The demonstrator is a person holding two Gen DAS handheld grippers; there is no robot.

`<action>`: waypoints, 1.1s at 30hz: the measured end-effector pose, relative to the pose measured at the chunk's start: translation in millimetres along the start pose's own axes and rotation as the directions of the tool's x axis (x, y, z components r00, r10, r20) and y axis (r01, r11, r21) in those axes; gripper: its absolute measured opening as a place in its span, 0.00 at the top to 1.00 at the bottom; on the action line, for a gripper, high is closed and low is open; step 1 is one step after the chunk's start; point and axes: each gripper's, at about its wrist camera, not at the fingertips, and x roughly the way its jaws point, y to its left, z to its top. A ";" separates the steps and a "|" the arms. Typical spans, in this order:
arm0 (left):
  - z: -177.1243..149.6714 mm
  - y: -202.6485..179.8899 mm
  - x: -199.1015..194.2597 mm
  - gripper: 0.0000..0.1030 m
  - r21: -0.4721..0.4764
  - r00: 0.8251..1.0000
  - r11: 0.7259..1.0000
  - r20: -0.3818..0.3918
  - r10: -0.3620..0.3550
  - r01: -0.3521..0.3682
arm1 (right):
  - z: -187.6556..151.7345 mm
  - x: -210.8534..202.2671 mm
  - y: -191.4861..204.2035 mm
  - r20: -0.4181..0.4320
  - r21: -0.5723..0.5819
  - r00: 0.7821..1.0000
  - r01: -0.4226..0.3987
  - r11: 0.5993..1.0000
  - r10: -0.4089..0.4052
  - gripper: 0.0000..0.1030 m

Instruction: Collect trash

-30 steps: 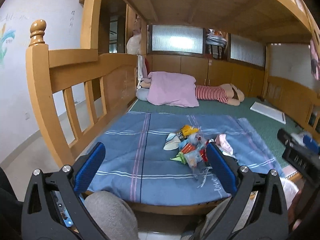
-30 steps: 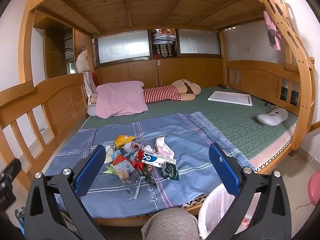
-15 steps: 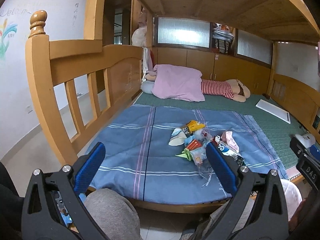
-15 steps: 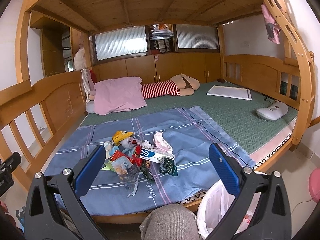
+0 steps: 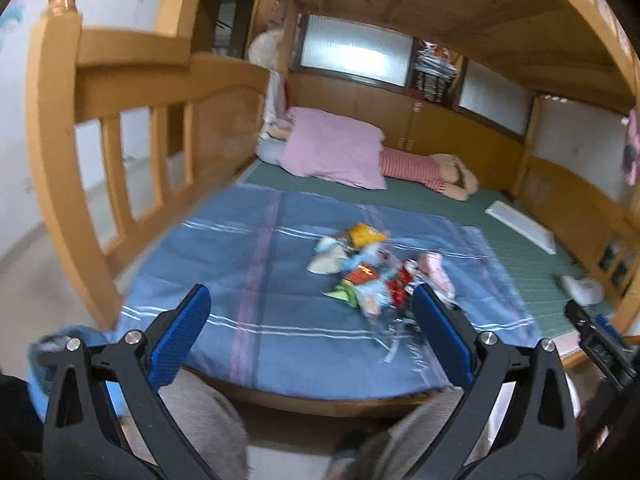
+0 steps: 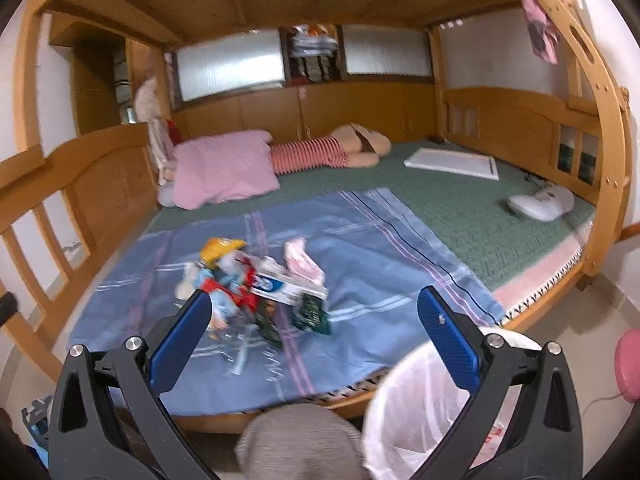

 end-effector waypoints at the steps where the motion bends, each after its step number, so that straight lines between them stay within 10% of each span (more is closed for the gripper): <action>1: -2.5 1.3 4.1 0.03 0.005 1.000 1.000 -0.012 -0.010 0.010 | -1.8 4.7 -7.2 -0.009 0.007 1.000 0.001 1.000 -0.001 0.03; 9: -17.7 -1.2 42.3 0.03 0.121 0.995 0.991 -0.081 -0.056 0.065 | -22.1 88.3 -9.8 -0.173 -0.066 0.985 -0.022 0.998 0.010 0.03; 23: -16.6 32.7 118.7 0.03 0.080 0.978 0.997 -0.210 0.003 0.014 | -48.2 297.5 6.4 -0.545 -0.042 0.839 -0.036 0.998 0.008 0.04; 26: -18.2 34.8 133.6 0.03 0.077 0.972 0.997 -0.236 0.017 0.002 | -52.9 318.3 8.5 -0.604 -0.034 0.797 -0.019 0.999 -0.005 0.43; 28: -19.5 34.4 143.7 0.03 0.075 0.967 0.997 -0.255 0.021 -0.002 | -57.9 325.1 8.1 -0.634 -0.018 0.773 -0.008 1.000 -0.005 0.47; 33: -27.5 23.0 163.7 0.03 0.110 0.958 0.994 -0.287 0.007 0.026 | -50.8 302.5 -3.5 -0.598 0.069 0.799 -0.020 0.997 0.058 0.50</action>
